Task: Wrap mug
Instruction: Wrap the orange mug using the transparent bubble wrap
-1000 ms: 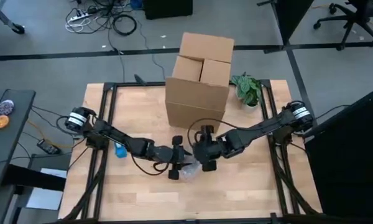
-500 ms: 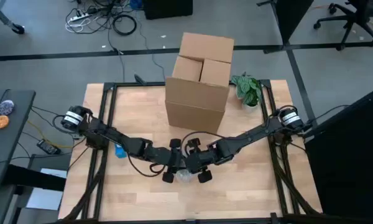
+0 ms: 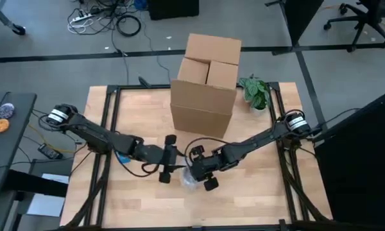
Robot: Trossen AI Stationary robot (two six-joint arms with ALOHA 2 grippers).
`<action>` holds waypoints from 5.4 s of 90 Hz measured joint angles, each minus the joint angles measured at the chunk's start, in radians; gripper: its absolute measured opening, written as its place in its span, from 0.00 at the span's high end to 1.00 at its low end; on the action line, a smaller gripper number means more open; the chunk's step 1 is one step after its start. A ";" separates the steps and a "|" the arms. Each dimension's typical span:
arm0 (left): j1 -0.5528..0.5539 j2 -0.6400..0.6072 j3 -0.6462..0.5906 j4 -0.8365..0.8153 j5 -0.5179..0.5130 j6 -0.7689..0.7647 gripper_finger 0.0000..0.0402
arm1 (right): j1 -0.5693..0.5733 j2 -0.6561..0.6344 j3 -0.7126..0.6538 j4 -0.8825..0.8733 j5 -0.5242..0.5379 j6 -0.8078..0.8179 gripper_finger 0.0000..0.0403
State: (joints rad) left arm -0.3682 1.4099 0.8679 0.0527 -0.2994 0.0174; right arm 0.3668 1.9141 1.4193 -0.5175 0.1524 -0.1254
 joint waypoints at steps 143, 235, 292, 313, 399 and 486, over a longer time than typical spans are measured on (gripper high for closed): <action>-0.165 0.151 -0.041 0.091 -0.203 0.031 0.60 | 0.007 0.131 0.017 0.136 -0.129 0.126 1.00; -0.048 0.570 -0.061 0.608 -0.228 -0.097 0.60 | -0.071 -0.061 -0.001 -0.310 -0.139 0.519 1.00; -0.044 0.565 -0.061 0.604 -0.222 -0.107 0.60 | -0.098 -0.160 -0.018 -0.384 -0.064 0.668 1.00; -0.046 0.556 -0.061 0.598 -0.219 -0.103 0.60 | -0.075 0.060 -0.016 -0.322 -0.126 0.598 1.00; -0.047 0.555 -0.061 0.544 -0.223 -0.126 0.60 | -0.035 -0.165 -0.035 -0.430 -0.286 0.743 1.00; -0.052 0.555 -0.061 0.553 -0.195 -0.151 0.60 | -0.088 -0.313 -0.065 -0.430 -0.143 0.761 0.74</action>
State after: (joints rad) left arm -0.4198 1.9648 0.8066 0.6062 -0.4944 -0.1337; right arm 0.2785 1.6015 1.3545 -0.9470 0.0095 0.6357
